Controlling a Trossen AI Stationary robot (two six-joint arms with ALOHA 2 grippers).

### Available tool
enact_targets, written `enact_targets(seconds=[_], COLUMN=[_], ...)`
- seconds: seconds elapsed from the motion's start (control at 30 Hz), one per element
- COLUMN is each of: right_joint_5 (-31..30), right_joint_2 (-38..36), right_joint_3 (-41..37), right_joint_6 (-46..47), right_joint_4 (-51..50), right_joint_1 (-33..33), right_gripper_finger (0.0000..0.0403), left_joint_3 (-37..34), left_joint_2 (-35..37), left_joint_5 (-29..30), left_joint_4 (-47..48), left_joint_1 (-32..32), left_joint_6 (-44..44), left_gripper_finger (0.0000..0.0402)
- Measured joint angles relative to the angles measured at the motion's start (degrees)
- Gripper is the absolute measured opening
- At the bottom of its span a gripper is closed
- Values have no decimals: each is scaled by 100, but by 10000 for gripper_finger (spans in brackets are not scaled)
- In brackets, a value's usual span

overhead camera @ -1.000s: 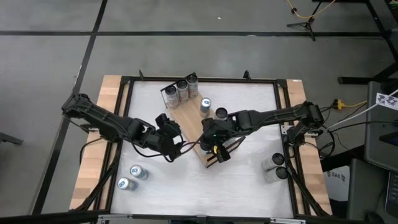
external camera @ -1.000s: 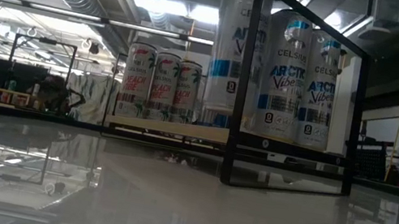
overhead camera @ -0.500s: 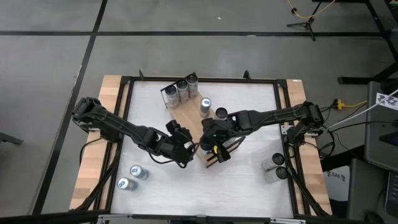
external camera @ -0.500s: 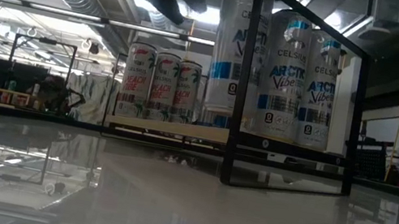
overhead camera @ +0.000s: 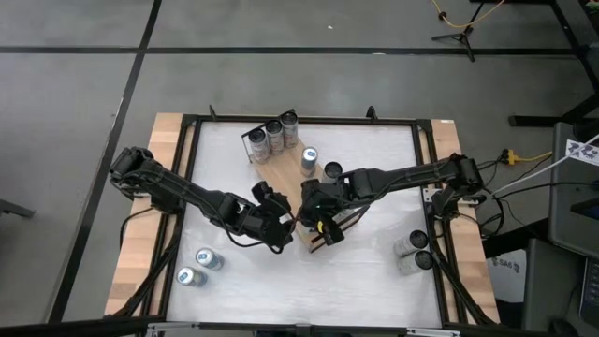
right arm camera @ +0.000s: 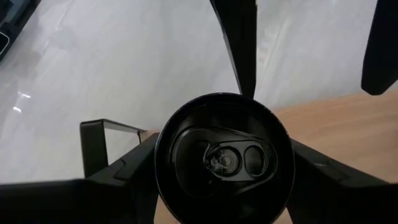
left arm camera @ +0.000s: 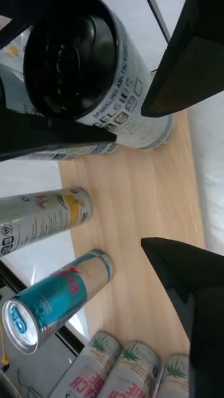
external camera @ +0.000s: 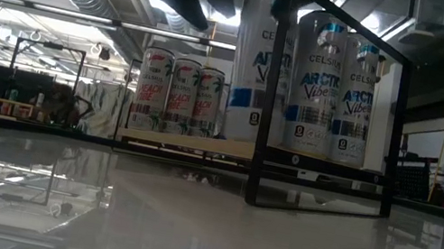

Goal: Place canned beverage on shelf
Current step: Put the white and blue soda can on the shelf and align with the other white and blue soda can

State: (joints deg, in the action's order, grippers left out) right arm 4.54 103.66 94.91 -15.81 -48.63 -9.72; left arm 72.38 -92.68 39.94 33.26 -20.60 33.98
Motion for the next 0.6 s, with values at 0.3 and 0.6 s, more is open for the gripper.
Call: enact_targets(seconds=[0.3,0.6], right_joint_5=[-147,-154], right_joint_2=[2,5], right_joint_3=[2,4], right_joint_6=[-11,51], right_joint_4=[-63,-111], right_joint_1=[0,0], right_gripper_finger=[257,297], left_joint_3=[0,0], left_joint_2=[-2,0], left_joint_5=[2,2], left_joint_4=[-83,-96], left_joint_1=[0,1], left_joint_6=[-2,0], left_gripper_finger=[325,325])
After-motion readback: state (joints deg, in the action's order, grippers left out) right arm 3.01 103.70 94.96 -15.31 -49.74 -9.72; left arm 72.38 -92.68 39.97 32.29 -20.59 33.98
